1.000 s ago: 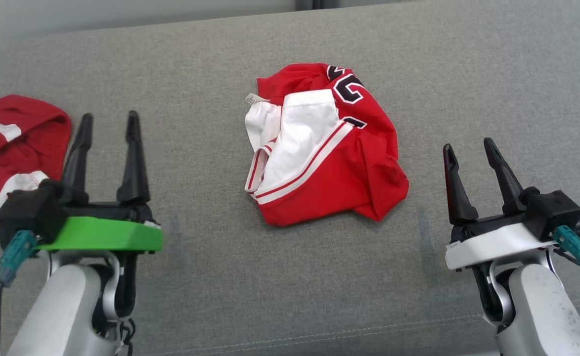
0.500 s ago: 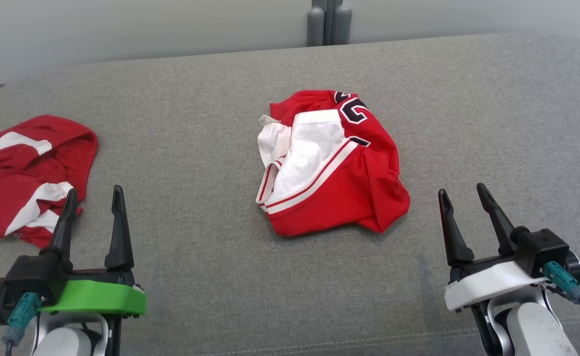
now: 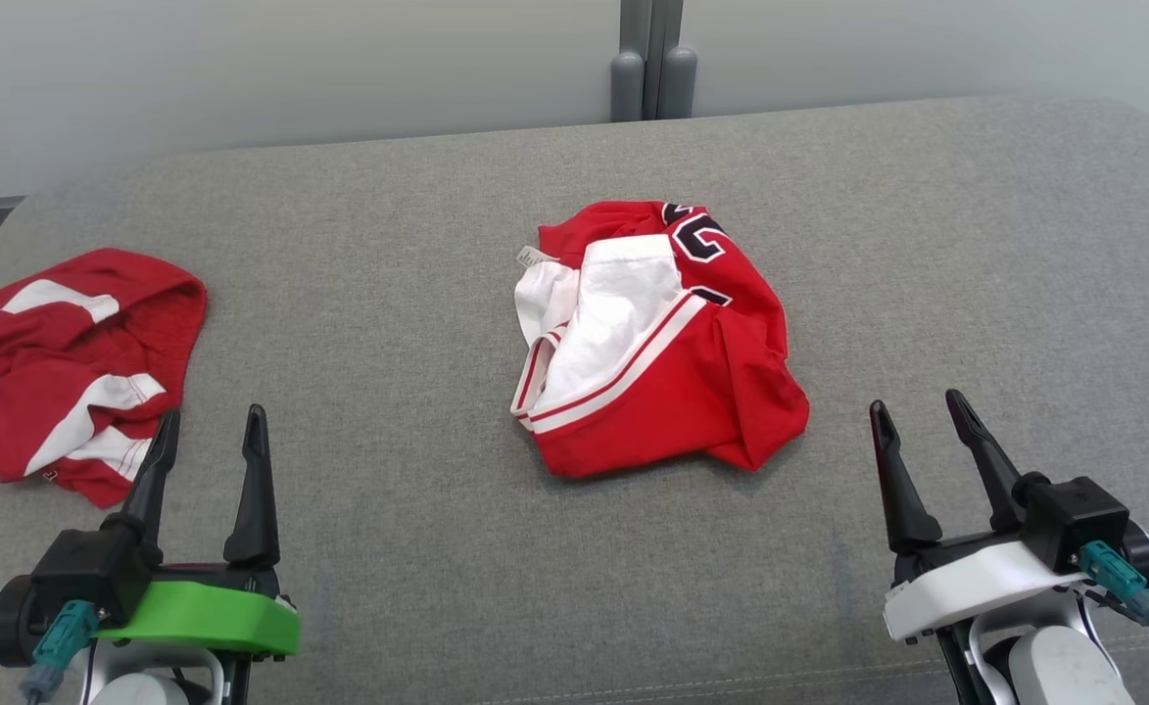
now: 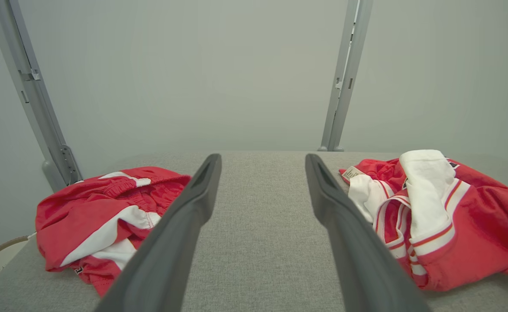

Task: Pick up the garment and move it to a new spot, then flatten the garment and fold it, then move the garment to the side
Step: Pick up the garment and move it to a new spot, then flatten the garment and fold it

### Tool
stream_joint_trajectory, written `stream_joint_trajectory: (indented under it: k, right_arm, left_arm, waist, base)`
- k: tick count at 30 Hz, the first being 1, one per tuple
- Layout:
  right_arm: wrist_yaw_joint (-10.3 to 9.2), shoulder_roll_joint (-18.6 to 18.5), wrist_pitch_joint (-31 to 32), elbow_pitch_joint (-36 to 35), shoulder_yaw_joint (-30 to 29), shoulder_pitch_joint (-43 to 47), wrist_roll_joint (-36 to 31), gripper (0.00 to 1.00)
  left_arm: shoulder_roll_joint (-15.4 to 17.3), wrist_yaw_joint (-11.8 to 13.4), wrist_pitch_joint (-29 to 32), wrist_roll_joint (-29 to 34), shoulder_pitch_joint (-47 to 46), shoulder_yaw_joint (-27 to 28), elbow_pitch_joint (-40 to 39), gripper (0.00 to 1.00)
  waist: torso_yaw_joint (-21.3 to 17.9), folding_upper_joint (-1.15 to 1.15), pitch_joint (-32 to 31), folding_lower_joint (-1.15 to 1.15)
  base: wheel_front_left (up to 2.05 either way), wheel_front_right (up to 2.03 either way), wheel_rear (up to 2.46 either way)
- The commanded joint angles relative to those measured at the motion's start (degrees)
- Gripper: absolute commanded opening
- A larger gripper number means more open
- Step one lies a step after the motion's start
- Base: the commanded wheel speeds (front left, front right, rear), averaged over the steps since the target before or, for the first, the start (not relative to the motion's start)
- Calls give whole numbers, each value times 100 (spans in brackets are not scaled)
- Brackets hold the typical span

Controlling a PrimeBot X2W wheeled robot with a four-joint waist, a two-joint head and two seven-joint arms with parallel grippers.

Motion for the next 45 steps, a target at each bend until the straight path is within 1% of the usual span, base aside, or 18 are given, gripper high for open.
stream_joint_trajectory:
  k: [1,6,11,12,13,14,16,18,22,26,31,35,36,37,38,42,43,45]
  right_arm:
    - [-2,13,21,-41,-25,51,-57,100]
    - [-2,14,51,-63,-73,28,-35,100]
    - [-2,-205,82,81,-96,-171,84,100]
    - [-2,-205,82,81,-96,-171,84,100]
    - [-2,-245,88,140,-105,-224,124,100]
    - [-2,-385,114,304,-72,-376,200,100]
    - [-2,-537,156,471,28,-573,304,100]
    - [-2,-690,232,635,226,-800,484,100]
    - [-3,-1133,519,978,723,-1346,863,100]
    - [-3,-1591,847,1307,1209,-1933,1284,100]
    - [-3,-2051,1121,1687,1779,-2616,1752,100]
    - [-4,-2278,1137,1934,2246,-3006,2010,100]
    - [-3,-2323,1085,1972,2340,-3103,2052,92]
    - [-3,-2359,1015,2010,2409,-3182,2078,41]
    - [-3,-2379,945,2043,2460,-3233,2124,0]
    - [-3,-2397,648,1952,2662,-3270,2165,0]
    - [-3,-2399,458,1802,2685,-3216,2140,0]
    - [-3,-2390,279,1631,2624,-3087,2034,0]
  left_arm:
    - [-13,-34,-15,44,11,14,36,100]
    - [-34,-51,-15,58,-56,-29,96,100]
    - [-102,-107,-6,83,-231,-113,148,100]
    - [-102,-107,-6,83,-231,-113,148,100]
    - [-124,-138,-6,90,-280,-147,165,100]
    - [-186,-158,-8,102,-370,-201,204,100]
    - [-283,-207,-9,119,-469,-268,234,100]
    - [-362,-251,-11,136,-556,-322,276,100]
    - [-584,-379,-13,162,-731,-430,371,100]
    - [-801,-514,-14,236,-856,-422,453,100]
    - [-1037,-676,-15,358,-972,-334,550,100]
    - [-1188,-797,-15,476,-1004,-219,618,100]
    - [-1217,-824,-15,514,-1006,-188,634,100]
    - [-1237,-850,-15,543,-1011,-160,644,100]
    - [-1262,-868,-15,587,-1015,-121,648,100]
    - [-1345,-931,-15,689,-980,28,662,100]
    - [-1368,-950,-15,749,-953,98,664,100]
    - [-1370,-977,-15,797,-924,175,656,100]
  waist:
    - [14,0,6,0]
    - [92,0,19,0]
    - [377,0,122,0]
    - [377,0,122,0]
    - [464,0,157,0]
    - [641,0,232,0]
    - [839,0,333,0]
    - [1031,0,447,0]
    - [1403,0,698,0]
    - [1698,0,921,0]
    - [1925,0,1116,0]
    - [1997,0,1198,0]
    - [2002,0,1211,0]
    - [2001,0,1222,0]
    - [1995,0,1233,0]
    - [1890,0,1248,0]
    - [1789,0,1240,0]
    - [1665,0,1223,0]
  base:
    - [0,0,0]
    - [0,0,0]
    - [0,0,0]
    - [0,0,0]
    - [0,0,0]
    - [0,0,0]
    - [0,0,0]
    - [0,0,0]
    - [0,0,0]
    - [0,0,0]
    - [0,0,0]
    - [0,0,0]
    - [0,0,0]
    - [0,0,0]
    - [0,0,0]
    - [0,0,0]
    - [0,0,0]
    - [0,0,0]
